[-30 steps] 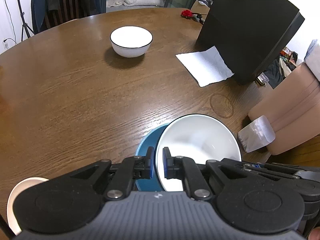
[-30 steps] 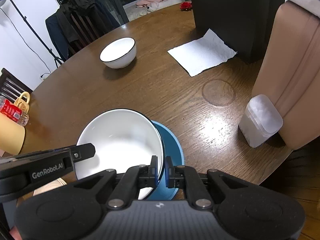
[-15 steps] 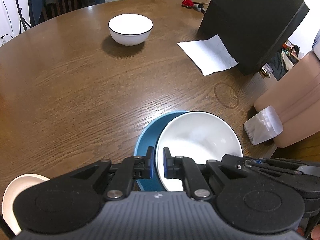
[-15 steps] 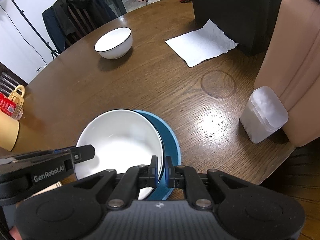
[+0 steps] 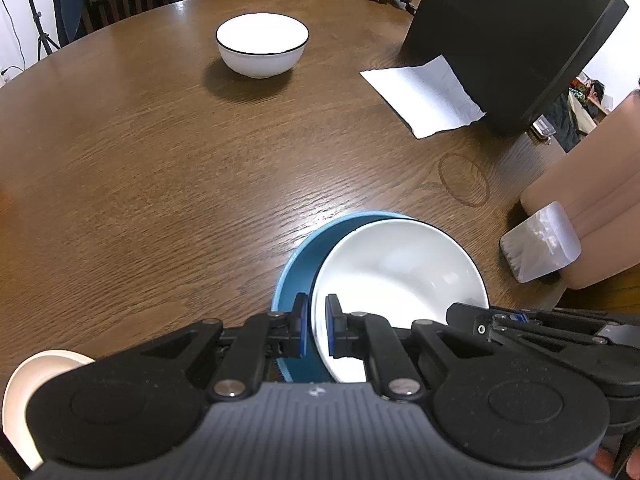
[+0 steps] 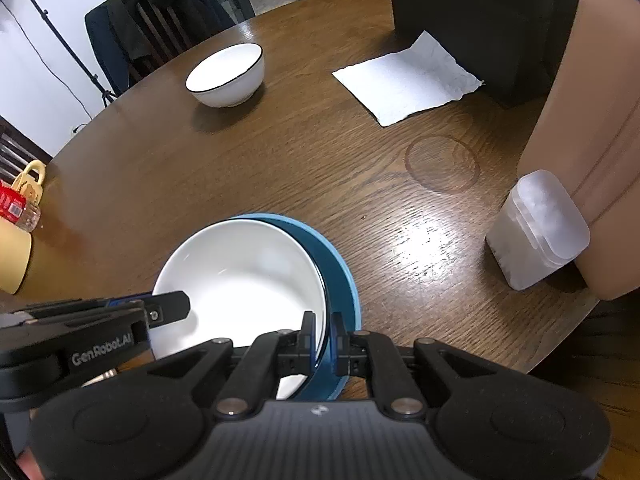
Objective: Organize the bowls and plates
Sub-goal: 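Lower the white black-rimmed bowl into the blue bowl with both tools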
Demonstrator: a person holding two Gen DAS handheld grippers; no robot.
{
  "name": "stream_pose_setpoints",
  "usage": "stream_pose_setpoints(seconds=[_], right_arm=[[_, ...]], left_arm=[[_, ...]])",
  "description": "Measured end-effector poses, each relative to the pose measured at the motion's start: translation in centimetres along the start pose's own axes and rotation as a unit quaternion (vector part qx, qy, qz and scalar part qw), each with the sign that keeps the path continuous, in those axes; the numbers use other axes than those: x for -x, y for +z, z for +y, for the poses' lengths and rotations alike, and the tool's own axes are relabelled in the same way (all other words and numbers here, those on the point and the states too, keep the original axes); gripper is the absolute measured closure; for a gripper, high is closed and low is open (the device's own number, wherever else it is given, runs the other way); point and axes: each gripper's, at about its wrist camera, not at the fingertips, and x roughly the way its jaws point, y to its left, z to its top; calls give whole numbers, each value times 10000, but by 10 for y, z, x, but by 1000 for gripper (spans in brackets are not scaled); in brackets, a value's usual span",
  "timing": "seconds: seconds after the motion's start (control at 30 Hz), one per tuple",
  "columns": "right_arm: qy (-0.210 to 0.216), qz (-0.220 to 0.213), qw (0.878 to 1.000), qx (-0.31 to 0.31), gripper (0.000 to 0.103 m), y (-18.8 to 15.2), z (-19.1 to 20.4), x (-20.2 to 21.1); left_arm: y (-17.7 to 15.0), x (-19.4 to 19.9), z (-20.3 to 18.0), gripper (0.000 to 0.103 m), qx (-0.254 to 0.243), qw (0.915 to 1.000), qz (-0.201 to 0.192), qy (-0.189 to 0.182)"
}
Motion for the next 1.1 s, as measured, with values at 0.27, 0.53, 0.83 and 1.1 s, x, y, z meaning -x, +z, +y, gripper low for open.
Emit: stream_pose_setpoints(seconds=[0.27, 0.53, 0.83, 1.1], right_arm=[[-17, 41, 10000, 78, 96, 0, 2, -6], [-77, 75, 9999, 118, 96, 1, 3, -10], [-108, 110, 9998, 93, 96, 1, 3, -15], [-95, 137, 9998, 121, 96, 2, 3, -19]], left_arm=[[0, -7, 1, 94, -27, 10000, 69, 43], [0, -14, -1, 94, -151, 9997, 145, 92], [2, -21, -2, 94, -239, 9994, 231, 97], [4, -25, -2, 94, -280, 9991, 276, 160]])
